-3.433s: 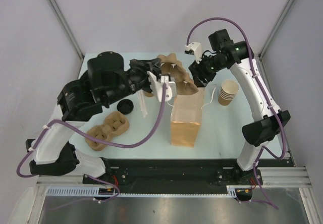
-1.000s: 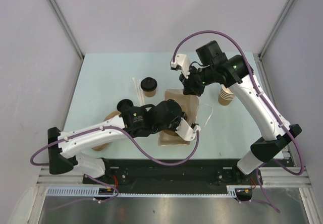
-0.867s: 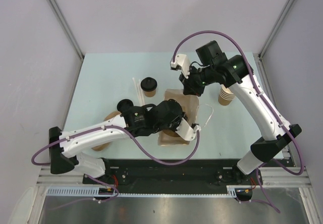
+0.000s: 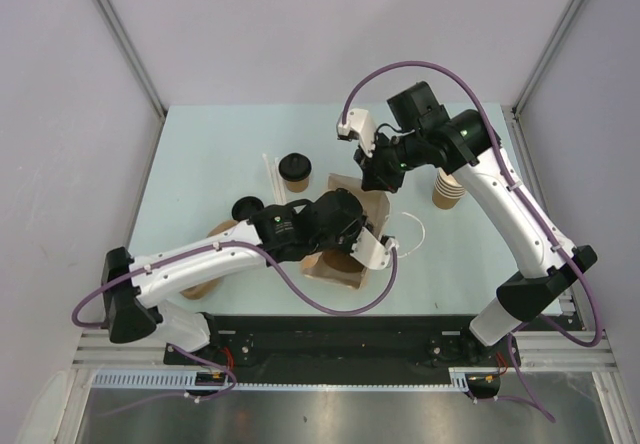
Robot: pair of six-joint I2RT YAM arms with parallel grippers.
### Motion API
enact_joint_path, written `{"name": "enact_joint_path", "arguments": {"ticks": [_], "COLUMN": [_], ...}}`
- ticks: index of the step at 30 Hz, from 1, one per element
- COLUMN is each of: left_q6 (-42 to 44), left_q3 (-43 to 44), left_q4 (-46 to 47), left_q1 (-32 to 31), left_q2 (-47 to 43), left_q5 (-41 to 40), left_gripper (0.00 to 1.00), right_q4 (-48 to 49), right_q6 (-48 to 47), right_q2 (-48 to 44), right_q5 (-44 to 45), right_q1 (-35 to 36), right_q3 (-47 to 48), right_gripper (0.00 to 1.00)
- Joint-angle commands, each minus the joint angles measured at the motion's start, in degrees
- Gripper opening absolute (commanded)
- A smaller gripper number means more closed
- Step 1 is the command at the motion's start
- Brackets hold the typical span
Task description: Pack the takeout coffee
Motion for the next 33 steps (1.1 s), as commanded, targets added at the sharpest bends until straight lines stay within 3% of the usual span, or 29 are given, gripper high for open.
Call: {"name": "enact_joint_path", "arguments": {"ticks": [1,11,22,25,33], "left_q6": [-0.46,-1.70,-2.83,-3.19,-4.33], "left_q3": [-1.04,-1.21,2.83,4.59,7.84], "left_q4": [-3.55,-2.77,-3.29,-3.82,-4.43], "left_q1": [0.52,2.54,3.16,2.98,1.84], "left_q2": [2.15,4.88,4.00,2.95,0.93], "left_q5": [3.59,5.08,4.99,4.29,2.97], "left_gripper": [0.01,0.04,0.32,0.44,0.58], "right_q4": [2.35,3.76,4.11,4.20,4.55], "right_q6": [-0.57,-1.53,-2.50,-2.94,-3.20], "right_q2": [-2.38,-3.61,-3.53,-3.79,-3.79], "right_q5": [-2.89,-3.33,-4.29,-4.03,-4.03], "right_q1": [0.34,-0.28,-2.12,-2.30,-2.65], "right_q3": [-1.21,-3.76,-5.25,-5.69,-6.31], "right_gripper": [0.00,0.00,0.00,0.00,0.00]}}
